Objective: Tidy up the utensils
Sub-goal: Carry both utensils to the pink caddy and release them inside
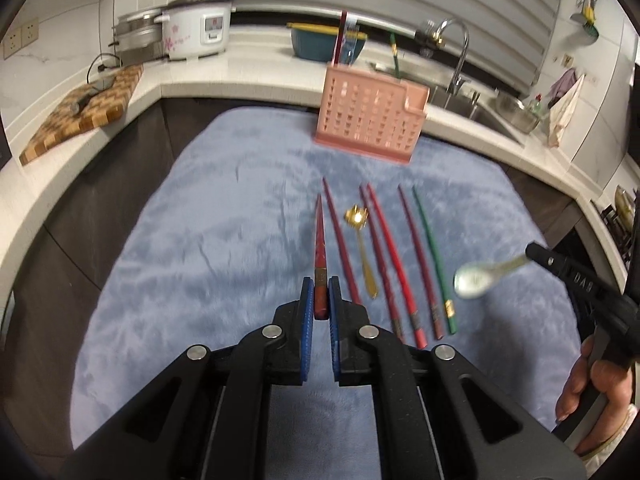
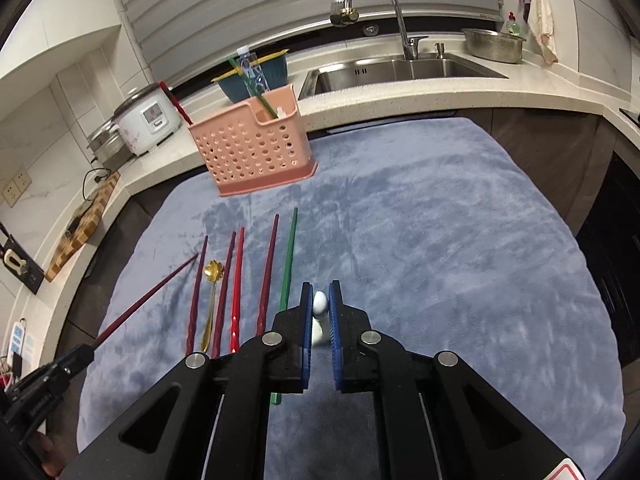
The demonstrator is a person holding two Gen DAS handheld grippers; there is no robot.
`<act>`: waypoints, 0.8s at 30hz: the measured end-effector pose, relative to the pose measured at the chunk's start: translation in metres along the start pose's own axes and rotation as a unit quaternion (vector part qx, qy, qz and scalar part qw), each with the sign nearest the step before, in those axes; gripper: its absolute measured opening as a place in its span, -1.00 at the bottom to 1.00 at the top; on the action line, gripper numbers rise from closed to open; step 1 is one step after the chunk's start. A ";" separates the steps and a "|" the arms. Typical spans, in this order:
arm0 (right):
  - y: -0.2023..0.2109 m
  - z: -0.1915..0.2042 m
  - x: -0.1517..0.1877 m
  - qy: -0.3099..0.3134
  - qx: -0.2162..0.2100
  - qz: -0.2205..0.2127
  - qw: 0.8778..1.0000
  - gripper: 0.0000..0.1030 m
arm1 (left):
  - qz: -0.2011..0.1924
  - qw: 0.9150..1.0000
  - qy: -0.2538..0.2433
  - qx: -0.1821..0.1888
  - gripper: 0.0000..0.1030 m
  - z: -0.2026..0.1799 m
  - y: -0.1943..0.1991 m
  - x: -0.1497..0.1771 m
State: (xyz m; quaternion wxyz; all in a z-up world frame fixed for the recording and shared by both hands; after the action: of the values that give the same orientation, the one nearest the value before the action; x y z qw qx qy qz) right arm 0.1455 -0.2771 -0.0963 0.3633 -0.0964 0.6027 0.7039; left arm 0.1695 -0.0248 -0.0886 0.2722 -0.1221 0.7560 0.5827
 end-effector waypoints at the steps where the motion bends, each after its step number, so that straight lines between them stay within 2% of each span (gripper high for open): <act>1: 0.004 0.000 -0.002 -0.001 -0.001 -0.002 1.000 -0.87 | -0.006 1.000 -0.002 0.001 -0.87 -0.001 0.006 -0.006; 7: 0.016 0.003 -0.012 0.003 -0.005 -0.013 1.000 -0.87 | -0.035 0.999 -0.003 0.002 -0.87 -0.004 0.030 -0.038; 16: 0.041 0.017 -0.051 0.020 -0.019 -0.050 0.998 -0.87 | -0.098 0.995 -0.002 -0.003 -0.87 -0.004 0.065 -0.113; 24: 0.050 0.044 -0.117 0.040 -0.038 -0.084 0.995 -0.87 | -0.160 0.987 -0.016 0.010 -0.87 -0.020 0.097 -0.189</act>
State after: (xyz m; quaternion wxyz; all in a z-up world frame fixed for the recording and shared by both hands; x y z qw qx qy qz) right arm 0.2111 -0.2838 0.0212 0.3927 -0.1888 0.5794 0.6888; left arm 0.2701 -0.0407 0.0987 0.3756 -0.2296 0.7276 0.5261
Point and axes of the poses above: each gripper's, at about its wrist camera, not at the fingertips, and y roughly against the way its jaws point, z to its left, x to its underside, the point moved 10 cm from there along -y, roughly the way its jaws point, and after that the axes turned 8 degrees about z, right-handed, at the moved point
